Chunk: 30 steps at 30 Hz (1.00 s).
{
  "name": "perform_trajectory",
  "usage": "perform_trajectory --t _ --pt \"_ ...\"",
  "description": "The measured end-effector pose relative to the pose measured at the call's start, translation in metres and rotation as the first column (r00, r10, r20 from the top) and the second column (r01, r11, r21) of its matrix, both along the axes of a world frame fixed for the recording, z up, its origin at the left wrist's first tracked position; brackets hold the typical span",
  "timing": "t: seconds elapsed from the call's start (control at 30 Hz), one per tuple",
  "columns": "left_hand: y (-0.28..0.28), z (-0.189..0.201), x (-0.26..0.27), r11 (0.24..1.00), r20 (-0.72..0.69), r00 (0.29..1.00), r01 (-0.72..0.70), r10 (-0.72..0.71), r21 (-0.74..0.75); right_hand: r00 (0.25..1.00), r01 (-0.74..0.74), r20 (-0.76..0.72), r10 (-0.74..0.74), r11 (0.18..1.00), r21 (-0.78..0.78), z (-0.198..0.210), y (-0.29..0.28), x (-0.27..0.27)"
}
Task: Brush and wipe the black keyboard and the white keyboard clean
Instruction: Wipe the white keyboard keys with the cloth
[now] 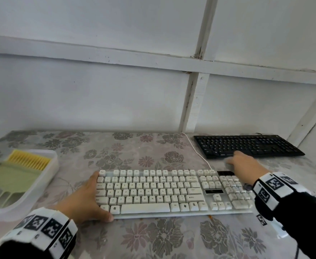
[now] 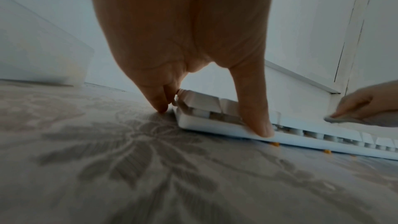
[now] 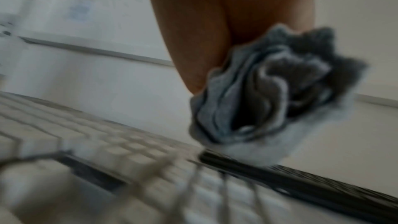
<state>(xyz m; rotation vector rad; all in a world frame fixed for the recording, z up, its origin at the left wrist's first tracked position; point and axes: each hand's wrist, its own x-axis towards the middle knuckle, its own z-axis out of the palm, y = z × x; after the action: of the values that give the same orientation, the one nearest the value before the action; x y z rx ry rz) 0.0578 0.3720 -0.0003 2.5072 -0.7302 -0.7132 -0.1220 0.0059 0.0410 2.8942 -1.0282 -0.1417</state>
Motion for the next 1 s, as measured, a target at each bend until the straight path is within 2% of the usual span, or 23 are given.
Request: perform_trajectory --t 0.07,0.13,0.17,0.27,0.37,0.5,0.57,0.8,0.9,1.0 --pt "0.000 0.003 -0.001 1.000 -0.008 1.000 0.002 -0.002 0.003 0.985 -0.139 0.116 0.126 0.984 0.113 0.004 0.037 0.024" --pt "-0.001 0.005 -0.002 1.000 -0.023 1.000 -0.004 0.004 -0.002 0.949 -0.292 0.197 0.244 0.918 0.269 0.010 0.088 0.051" --pt "-0.001 0.006 -0.002 1.000 -0.030 1.000 -0.007 0.007 -0.012 0.917 -0.386 0.225 0.330 0.875 0.291 0.013 0.116 0.064" --pt "0.003 0.003 0.004 0.997 -0.120 0.993 -0.028 0.020 -0.068 0.790 -0.612 0.247 0.561 0.742 0.273 0.013 0.186 0.104" --pt "0.007 0.002 0.010 0.992 -0.173 0.985 -0.008 -0.013 -0.124 0.690 -0.723 0.179 0.702 0.650 0.234 0.004 0.236 0.136" --pt "0.007 0.005 0.008 0.997 -0.116 0.993 -0.009 0.000 -0.075 0.687 -0.716 0.011 0.726 0.675 0.178 -0.004 0.263 0.150" --pt "0.007 0.007 0.004 0.998 -0.087 0.996 -0.003 -0.003 -0.061 0.674 -0.730 -0.017 0.738 0.670 0.139 -0.009 0.261 0.147" --pt "0.006 0.002 0.005 0.990 -0.054 0.998 0.033 -0.040 -0.136 0.703 -0.711 0.100 0.704 0.692 0.123 -0.023 0.236 0.128" --pt "0.008 -0.001 0.007 0.992 -0.077 0.997 0.021 -0.031 -0.127 0.683 -0.730 0.126 0.719 0.676 0.103 -0.022 0.217 0.116" --pt "0.009 -0.001 0.006 0.992 -0.073 0.997 0.015 -0.024 -0.122 0.707 -0.707 0.135 0.694 0.694 0.134 -0.018 0.203 0.104"
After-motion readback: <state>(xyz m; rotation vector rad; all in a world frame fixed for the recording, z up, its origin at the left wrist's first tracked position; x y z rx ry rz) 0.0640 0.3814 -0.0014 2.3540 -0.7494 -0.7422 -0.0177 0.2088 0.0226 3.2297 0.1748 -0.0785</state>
